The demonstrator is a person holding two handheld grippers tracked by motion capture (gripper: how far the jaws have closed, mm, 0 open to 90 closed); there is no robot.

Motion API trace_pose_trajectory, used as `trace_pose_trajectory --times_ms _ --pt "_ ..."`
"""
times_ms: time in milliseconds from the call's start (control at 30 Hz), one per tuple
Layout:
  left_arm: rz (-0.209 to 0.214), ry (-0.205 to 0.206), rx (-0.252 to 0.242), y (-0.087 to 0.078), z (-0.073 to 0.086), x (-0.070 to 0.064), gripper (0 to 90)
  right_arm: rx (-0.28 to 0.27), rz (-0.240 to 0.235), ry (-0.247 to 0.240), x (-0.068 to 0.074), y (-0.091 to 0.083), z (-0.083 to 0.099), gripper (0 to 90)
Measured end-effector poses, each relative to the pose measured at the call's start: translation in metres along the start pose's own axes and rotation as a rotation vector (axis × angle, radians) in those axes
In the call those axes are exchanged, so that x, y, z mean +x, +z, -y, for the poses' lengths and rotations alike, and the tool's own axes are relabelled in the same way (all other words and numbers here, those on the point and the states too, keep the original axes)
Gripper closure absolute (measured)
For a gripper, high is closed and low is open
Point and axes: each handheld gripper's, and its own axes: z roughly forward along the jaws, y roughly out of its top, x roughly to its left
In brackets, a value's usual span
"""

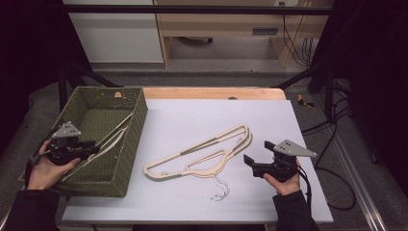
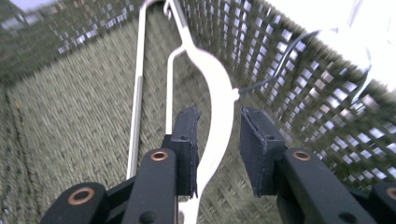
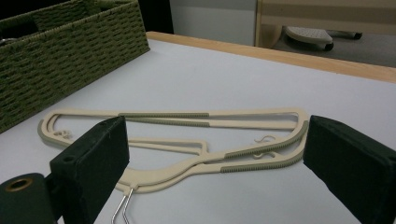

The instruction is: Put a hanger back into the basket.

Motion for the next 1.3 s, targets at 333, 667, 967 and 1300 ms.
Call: trace_pose_trajectory --times_ms 333,667,967,1300 --pt "-0.018 -0.088 -0.301 -0.026 -0.023 -0.036 41.2 -0.003 -0.013 -0.027 0.004 0.000 -0.001 7.6" --pt "0.109 -0.085 -0.469 -0.013 -0.048 -0.100 15.7 0.004 -0.001 -0.048 0.010 0.003 0.000 7.9" --pt "0.172 -0.042 -0.454 0.020 -0.054 -0.145 10.8 0.024 -0.031 -0.039 0.016 0.006 0.003 7.9" --pt "0.218 -0.034 -0.389 0.055 -0.037 -0.165 10.4 0.072 -0.044 -0.039 0.029 0.016 0.009 8.9"
